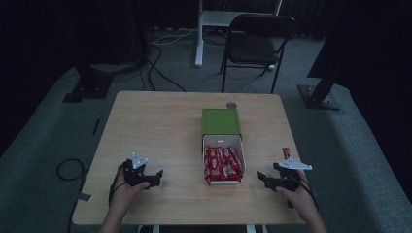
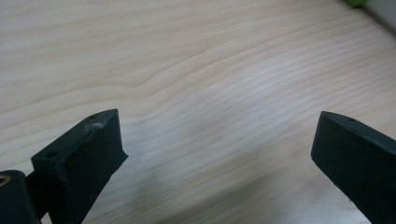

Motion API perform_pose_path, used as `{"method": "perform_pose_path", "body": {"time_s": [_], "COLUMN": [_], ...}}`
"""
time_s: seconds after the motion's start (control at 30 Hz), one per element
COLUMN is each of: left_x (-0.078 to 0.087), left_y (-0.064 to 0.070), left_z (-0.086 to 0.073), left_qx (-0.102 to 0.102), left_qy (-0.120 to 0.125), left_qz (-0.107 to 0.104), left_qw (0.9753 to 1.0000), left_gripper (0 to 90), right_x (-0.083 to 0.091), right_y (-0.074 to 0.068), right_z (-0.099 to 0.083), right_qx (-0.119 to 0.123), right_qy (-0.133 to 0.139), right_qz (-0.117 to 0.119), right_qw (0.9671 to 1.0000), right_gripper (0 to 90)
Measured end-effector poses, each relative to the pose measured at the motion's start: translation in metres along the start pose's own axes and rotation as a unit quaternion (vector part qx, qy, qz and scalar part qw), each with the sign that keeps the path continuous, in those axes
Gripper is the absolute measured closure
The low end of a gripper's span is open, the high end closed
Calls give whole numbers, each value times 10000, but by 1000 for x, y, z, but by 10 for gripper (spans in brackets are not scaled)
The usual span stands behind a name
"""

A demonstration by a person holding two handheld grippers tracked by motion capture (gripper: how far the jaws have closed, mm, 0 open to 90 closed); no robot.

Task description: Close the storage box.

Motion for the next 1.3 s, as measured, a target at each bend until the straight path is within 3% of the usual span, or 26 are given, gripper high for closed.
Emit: {"method": "perform_pose_path", "body": {"time_s": [0.2, 0.27, 0.47, 0.57, 0.6, 0.9, 1.17, 1.3], "left_x": [5, 7, 13, 13, 15, 20, 21, 17], "left_y": [21, 33, 51, 54, 60, 75, 84, 92], "left_z": [8, 11, 16, 16, 18, 27, 34, 40], "left_qx": [-308, -537, -809, -835, -933, -1089, -1150, -1274], "left_qy": [158, 197, 285, 307, 367, 616, 732, 756], "left_qz": [-311, -396, -597, -636, -728, -973, -1097, -1145], "left_qw": [9989, 9976, 9945, 9940, 9923, 9874, 9846, 9823], "left_gripper": [32, 32, 31, 31, 31, 31, 31, 32], "right_x": [4, 6, 10, 11, 11, 21, 22, 21], "right_y": [-9, -12, -20, -21, -21, -37, -41, -44], "right_z": [5, 8, 12, 13, 13, 23, 29, 32], "right_qx": [131, 183, 314, 332, 332, 545, 632, 645], "right_qy": [90, 104, 181, 197, 197, 459, 556, 602], "right_qz": [140, 183, 269, 300, 300, 754, 869, 942], "right_qw": [9998, 9996, 9990, 9988, 9988, 9946, 9927, 9916], "right_gripper": [162, 163, 163, 163, 163, 163, 165, 165]}}
Point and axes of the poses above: each handheld gripper's, and its own axes: x roughly backward along the jaws, z roughly out of its top, y roughly to its right, the point moved 3 cm from there along -x, roughly forward along the jaws, and after that the axes turned 7 degrees about -y, right-handed, at the moved point
